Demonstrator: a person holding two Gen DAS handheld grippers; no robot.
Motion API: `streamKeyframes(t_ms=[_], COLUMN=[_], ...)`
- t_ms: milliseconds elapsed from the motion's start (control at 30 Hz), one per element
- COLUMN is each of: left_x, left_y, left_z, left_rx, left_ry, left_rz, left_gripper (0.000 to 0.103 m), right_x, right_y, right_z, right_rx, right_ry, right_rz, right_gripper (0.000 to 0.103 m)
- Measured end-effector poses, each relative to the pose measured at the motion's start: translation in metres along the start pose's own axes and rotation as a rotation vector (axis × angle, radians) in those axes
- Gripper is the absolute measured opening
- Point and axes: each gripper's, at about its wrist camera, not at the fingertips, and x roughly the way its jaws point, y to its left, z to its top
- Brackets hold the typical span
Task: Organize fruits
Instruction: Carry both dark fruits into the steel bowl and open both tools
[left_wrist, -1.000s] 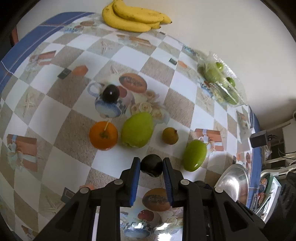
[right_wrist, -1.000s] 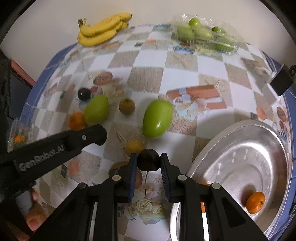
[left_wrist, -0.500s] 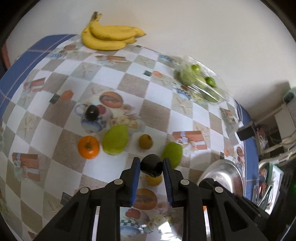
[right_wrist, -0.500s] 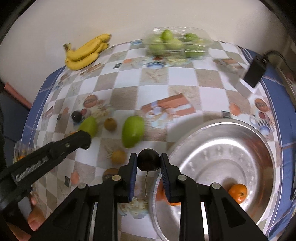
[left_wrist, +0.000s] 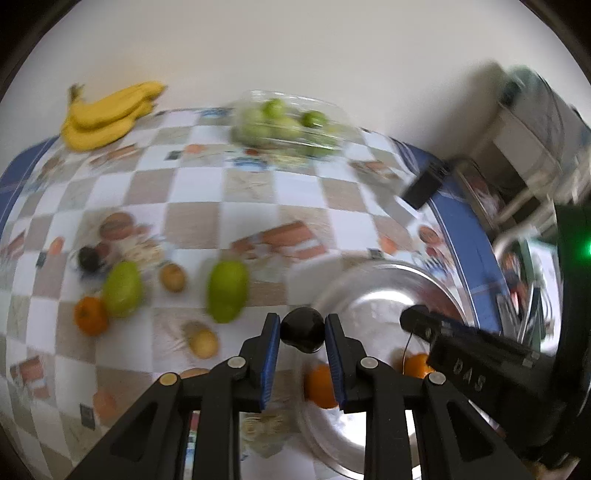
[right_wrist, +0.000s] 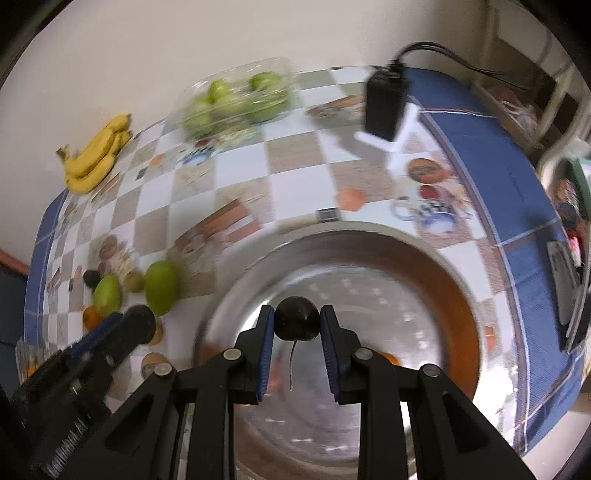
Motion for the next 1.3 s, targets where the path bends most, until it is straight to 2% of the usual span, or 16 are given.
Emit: streamKeyframes(t_ms=[233, 733, 1300], left_x=[0.02, 0.069, 0.071], left_y=[-0.032, -0.049, -0.056], left_z=[-0.005, -0.015, -0.018], left_rx=[0.135, 0.167, 0.18], left_ry=[0.013, 0.119, 0.137], left_rz=[0.012, 0.031, 0.011], left_gripper=[0.027, 0.027, 0.029], right_x=[-0.001, 0.04, 0.048], right_y=[-0.013, -0.025, -0.024], right_z=[0.001, -0.004, -0.005], right_rx=[0.043, 0.104, 0.107], right_ry=[-0.003, 0.103, 0.133], right_rz=[-0.009, -0.001, -0.036], right_gripper=[0.026, 0.027, 0.028])
